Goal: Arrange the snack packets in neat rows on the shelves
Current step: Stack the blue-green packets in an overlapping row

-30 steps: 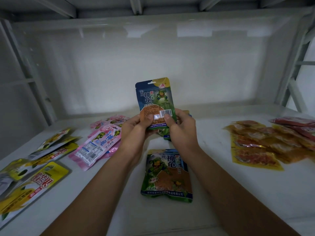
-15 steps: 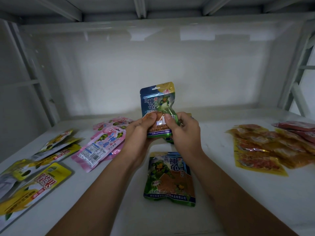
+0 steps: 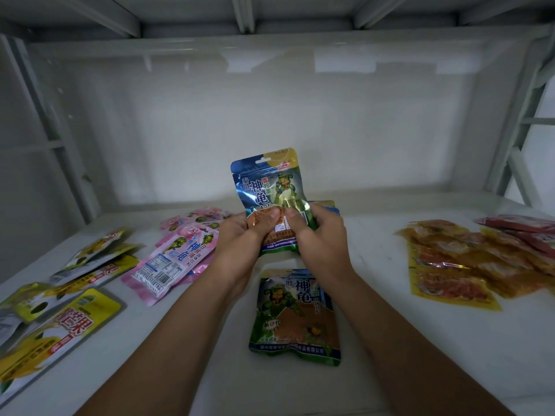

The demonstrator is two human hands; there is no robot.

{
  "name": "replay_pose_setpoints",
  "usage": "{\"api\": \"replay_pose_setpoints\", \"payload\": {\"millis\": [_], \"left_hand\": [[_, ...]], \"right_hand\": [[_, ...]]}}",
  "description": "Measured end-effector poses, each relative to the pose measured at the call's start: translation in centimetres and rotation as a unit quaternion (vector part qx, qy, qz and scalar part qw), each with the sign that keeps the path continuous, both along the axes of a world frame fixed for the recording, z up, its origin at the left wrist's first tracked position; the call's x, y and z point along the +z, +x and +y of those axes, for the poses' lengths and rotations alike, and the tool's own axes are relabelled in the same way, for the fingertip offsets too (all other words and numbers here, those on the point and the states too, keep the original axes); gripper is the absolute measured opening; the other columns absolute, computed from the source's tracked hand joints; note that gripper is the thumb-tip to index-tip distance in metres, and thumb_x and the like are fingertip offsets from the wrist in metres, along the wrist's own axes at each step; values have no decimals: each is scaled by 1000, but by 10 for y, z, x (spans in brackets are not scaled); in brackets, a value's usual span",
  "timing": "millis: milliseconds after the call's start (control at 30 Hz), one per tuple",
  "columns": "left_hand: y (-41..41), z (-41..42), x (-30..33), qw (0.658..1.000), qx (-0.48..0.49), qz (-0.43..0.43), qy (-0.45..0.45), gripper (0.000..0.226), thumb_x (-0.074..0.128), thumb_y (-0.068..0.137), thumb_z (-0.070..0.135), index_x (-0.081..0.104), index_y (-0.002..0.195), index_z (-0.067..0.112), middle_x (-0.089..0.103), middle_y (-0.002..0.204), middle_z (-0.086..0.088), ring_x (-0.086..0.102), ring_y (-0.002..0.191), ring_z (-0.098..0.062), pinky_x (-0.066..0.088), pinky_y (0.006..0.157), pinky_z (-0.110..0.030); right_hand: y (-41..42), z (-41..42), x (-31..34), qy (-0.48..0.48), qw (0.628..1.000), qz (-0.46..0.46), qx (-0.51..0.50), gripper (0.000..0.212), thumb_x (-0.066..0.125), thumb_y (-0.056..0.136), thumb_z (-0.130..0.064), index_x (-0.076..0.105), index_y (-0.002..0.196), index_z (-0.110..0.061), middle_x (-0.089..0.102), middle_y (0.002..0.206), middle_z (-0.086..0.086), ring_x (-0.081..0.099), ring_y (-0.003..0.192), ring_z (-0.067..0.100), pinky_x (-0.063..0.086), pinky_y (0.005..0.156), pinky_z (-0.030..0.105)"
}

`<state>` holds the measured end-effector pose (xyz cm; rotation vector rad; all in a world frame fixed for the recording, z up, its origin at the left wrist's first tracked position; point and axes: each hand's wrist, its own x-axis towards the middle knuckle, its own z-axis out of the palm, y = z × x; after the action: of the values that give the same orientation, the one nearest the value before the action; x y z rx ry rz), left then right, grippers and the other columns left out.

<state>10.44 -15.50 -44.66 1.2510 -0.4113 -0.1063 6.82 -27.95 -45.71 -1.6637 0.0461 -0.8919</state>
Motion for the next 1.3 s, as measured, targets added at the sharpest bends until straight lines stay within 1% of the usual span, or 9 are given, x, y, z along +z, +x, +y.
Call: {"api": "replay_pose_setpoints", "payload": {"millis": [100, 233, 333, 600, 800, 967, 1100, 1233, 1300], "left_hand": [[-1, -1, 0, 1000, 0, 11, 4, 23, 69, 99, 19, 76, 106, -2, 78, 105, -21, 76, 94, -34, 62, 88, -44], [-2, -2, 3, 999, -4, 42, 12, 27, 68, 100, 22, 74, 114, 0, 79, 102, -17, 77, 87, -28, 61, 71, -34], [2, 0, 4, 998, 13, 54, 3, 21, 70, 99, 15, 73, 114, 1, 79, 105, -17, 78, 92, -31, 64, 75, -36], [0, -1, 3, 998, 11, 47, 41, 16, 66, 101, 10, 72, 112, 0, 80, 102, -17, 78, 87, -29, 63, 69, -34], [0, -1, 7, 997, 19, 70, 38, 21, 70, 99, 25, 73, 106, 5, 80, 99, -14, 78, 88, -31, 61, 72, -37], [-1, 1, 10, 997, 42, 62, 22, 20, 61, 105, 22, 75, 112, 9, 81, 102, -13, 78, 92, -35, 65, 75, -45], [-2, 0, 8, 994, 52, 69, 62, 17, 64, 103, 20, 76, 104, 8, 81, 95, -13, 77, 78, -29, 62, 65, -37], [-4, -3, 8, 992, 35, 84, 90, 15, 67, 99, 16, 76, 104, 5, 78, 98, -21, 74, 79, -32, 61, 81, -53], [-5, -5, 7, 990, 21, 90, 109, 16, 65, 98, 14, 77, 107, 7, 80, 96, -18, 76, 81, -33, 62, 79, -51]], "right_hand": [[1, -1, 0, -4, 1000, 8, -8, 29, 68, 98, -34, 75, 88, -9, 74, 78, 6, 73, 76, 24, 60, 73, 49], [4, -2, -2, -30, 999, 6, -25, 32, 65, 102, -33, 71, 86, -5, 72, 79, 8, 71, 76, 25, 58, 67, 42], [5, -2, -3, -23, 999, 11, -19, 26, 64, 102, -24, 69, 86, -4, 69, 79, 11, 69, 75, 26, 50, 60, 32], [-1, 1, 3, 46, 999, 0, -3, 29, 67, 85, -39, 68, 81, -10, 66, 79, 23, 68, 73, 39, 57, 69, 57], [-2, -4, 1, 37, 999, 17, -21, 43, 71, 97, -27, 53, 59, -20, 51, 56, -5, 50, 57, 11, 44, 59, 31], [-2, 3, 6, 68, 996, 57, 24, 55, 62, 72, -55, 66, 82, -1, 68, 86, 27, 70, 85, 48, 57, 77, 65], [-3, -1, 5, 60, 997, 51, 17, 72, 62, 82, -66, 56, 82, 6, 61, 77, 28, 65, 70, 34, 54, 75, 58], [-5, -6, 5, 84, 995, 52, -12, 16, 66, 93, -26, 68, 99, -11, 70, 81, 4, 70, 76, 27, 58, 75, 52], [-4, -9, 5, 103, 992, 70, -15, 32, 60, 94, -5, 66, 120, -21, 75, 100, 6, 74, 85, 26, 61, 76, 46]]}}
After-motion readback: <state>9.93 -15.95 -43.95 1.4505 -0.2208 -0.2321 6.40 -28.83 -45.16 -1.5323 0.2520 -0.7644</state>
